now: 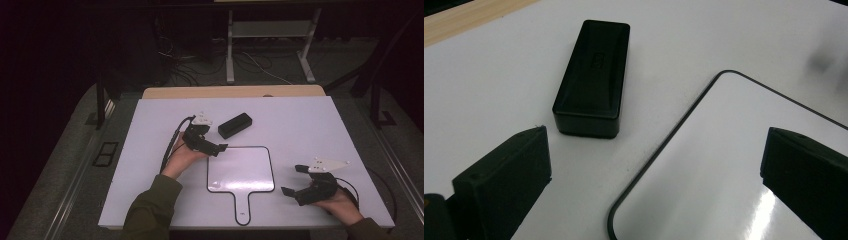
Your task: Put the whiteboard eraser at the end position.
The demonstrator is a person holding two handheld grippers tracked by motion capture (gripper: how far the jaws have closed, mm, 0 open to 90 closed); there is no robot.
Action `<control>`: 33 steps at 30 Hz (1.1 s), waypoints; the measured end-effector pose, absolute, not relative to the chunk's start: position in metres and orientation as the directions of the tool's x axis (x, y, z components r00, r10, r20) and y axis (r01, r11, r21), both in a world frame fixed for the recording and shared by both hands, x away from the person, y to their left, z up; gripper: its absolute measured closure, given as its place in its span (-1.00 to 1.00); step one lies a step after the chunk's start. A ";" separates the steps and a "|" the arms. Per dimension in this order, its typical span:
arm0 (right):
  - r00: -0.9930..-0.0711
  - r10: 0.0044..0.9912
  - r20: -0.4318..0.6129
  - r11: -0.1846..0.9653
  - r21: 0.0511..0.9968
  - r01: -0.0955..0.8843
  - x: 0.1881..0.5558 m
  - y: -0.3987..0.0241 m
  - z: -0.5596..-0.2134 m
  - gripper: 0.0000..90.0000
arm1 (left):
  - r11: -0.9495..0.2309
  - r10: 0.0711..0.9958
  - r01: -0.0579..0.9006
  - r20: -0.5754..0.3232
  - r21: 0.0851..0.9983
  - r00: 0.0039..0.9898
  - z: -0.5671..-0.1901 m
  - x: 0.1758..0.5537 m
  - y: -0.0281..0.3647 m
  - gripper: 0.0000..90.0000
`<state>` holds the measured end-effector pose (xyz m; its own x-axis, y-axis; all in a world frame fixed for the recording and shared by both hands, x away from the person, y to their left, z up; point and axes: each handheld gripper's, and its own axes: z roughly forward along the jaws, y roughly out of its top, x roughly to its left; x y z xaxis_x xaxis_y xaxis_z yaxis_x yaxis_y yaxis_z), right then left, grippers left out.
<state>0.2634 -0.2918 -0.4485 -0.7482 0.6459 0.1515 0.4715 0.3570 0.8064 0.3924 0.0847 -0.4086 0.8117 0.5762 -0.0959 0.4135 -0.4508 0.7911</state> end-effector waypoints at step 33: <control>-0.748 0.647 0.146 0.354 0.812 0.465 0.262 -0.292 -0.447 -1.00 | -0.395 0.577 0.388 -0.104 0.833 0.810 -0.424 0.307 0.134 -1.00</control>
<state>0.2620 -0.2917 -0.4471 -0.7480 0.6474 0.1459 0.4646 0.3539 0.8117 0.3071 0.1342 -0.4239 0.8099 0.5773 -0.1040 0.3883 -0.3948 0.8327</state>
